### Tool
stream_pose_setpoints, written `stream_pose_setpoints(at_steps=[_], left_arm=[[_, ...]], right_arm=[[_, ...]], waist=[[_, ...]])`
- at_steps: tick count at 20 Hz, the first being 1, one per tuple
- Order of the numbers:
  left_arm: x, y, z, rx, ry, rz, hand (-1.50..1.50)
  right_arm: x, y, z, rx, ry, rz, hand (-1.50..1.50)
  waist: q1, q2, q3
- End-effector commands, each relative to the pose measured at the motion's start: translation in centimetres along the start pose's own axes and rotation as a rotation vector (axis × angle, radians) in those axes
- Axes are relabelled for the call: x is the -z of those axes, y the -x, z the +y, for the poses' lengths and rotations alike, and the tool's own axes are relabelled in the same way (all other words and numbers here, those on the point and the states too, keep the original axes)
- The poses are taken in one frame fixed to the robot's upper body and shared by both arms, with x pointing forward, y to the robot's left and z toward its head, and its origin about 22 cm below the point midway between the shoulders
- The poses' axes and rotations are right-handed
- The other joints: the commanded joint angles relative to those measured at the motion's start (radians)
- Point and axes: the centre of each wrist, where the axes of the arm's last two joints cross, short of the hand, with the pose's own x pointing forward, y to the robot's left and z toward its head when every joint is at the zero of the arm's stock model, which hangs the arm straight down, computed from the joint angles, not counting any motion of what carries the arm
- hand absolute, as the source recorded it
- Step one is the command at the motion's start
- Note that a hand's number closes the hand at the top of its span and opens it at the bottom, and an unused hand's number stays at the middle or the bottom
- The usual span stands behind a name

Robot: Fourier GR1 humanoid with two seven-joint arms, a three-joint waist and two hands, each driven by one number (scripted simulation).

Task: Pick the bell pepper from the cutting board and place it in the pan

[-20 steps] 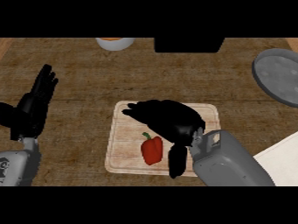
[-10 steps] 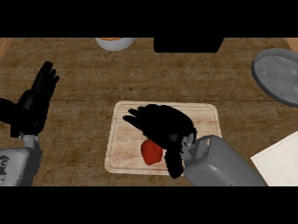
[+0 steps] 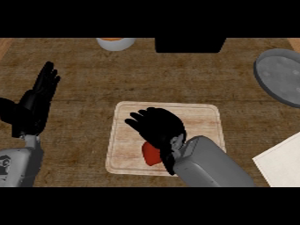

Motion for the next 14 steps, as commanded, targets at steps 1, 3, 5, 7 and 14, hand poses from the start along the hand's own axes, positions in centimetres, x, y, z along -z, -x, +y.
stream_pose_setpoints(at_steps=[1, 3, 5, 7, 14], left_arm=[[0.7, 0.1, 1.4, 0.002, -0.013, -0.014, 0.0], [-1.4, 0.2, 0.5, -0.002, -0.003, -0.001, 0.0], [0.4, -1.0, -2.2, 0.009, -0.009, -0.018, 0.0], [-2.0, 1.1, 1.1, 0.015, 0.0, 0.002, 0.0], [0.1, -1.3, -1.7, -0.002, -0.003, -0.011, 0.0]], right_arm=[[-1.0, 0.0, 1.9, 0.005, -0.021, -0.007, -1.5], [-0.3, -0.5, 1.3, -0.009, -0.007, 0.014, -1.5], [2.0, -0.7, 2.3, -0.048, -0.018, 0.016, -1.5], [2.0, -0.6, 2.0, -0.061, -0.035, 0.037, -1.5], [4.5, 1.6, 3.1, -0.034, -0.106, 0.05, -1.5]], waist=[[-0.005, -0.001, 0.0], [-0.001, -0.001, 0.0], [0.0, 0.0, 0.0], [0.004, -0.001, 0.0], [0.003, 0.0, 0.0]])
